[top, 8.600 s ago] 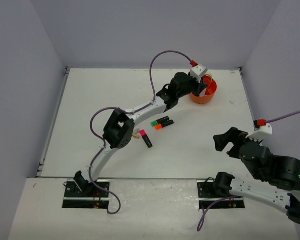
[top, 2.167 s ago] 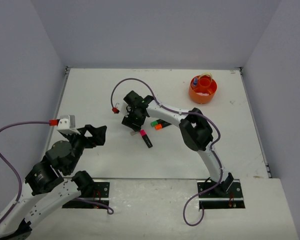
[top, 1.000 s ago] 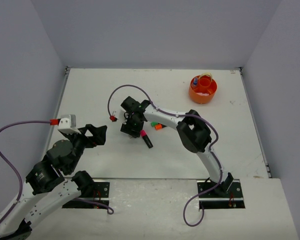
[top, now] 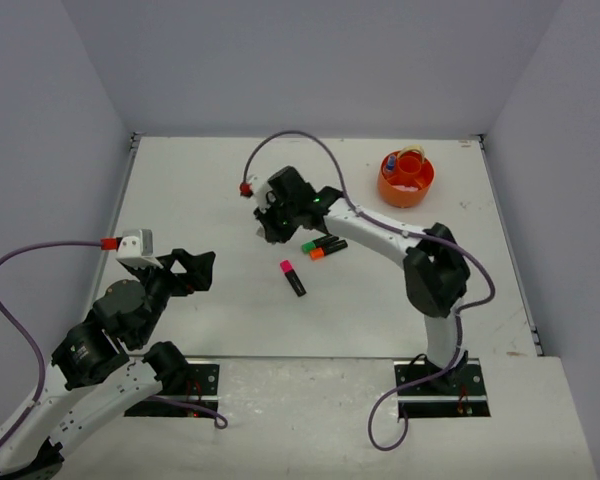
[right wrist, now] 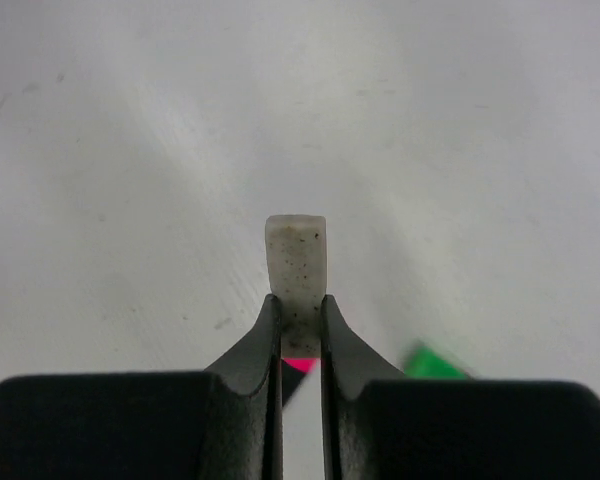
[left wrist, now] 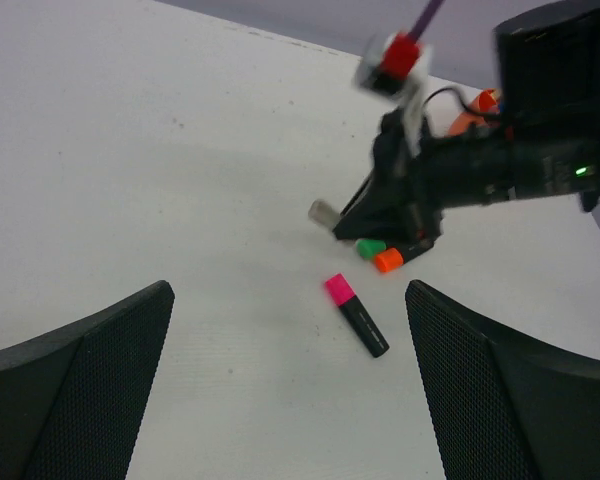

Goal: Sort the stationery into containers
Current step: Pick up the stationery from the center of the board, then place the stationery in the storage box, then pick up the pen from the center of the board.

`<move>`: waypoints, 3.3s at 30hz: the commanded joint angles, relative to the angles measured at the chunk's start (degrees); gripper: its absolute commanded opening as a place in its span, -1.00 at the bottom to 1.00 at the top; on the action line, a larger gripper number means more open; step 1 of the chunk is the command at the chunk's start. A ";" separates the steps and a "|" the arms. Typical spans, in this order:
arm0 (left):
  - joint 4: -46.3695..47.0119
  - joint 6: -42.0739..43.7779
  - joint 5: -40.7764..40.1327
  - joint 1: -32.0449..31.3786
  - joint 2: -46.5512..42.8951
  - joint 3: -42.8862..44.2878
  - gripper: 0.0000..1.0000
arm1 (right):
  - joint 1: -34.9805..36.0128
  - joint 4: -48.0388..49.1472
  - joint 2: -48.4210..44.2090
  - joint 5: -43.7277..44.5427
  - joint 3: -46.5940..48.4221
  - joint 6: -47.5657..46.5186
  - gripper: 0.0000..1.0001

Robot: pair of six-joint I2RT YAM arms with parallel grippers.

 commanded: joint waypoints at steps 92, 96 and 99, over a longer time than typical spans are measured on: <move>0.36 0.09 -2.10 1.13 3.94 0.10 1.00 | 11.31 -6.49 3.87 25.14 -6.16 25.61 -0.01; 0.52 0.26 -1.82 1.13 3.52 0.02 1.00 | 9.82 -7.08 7.01 25.38 -3.27 25.07 -0.03; 0.54 0.35 -1.66 1.13 3.52 -0.07 1.00 | 9.01 -7.83 9.07 24.78 -1.48 24.27 -0.03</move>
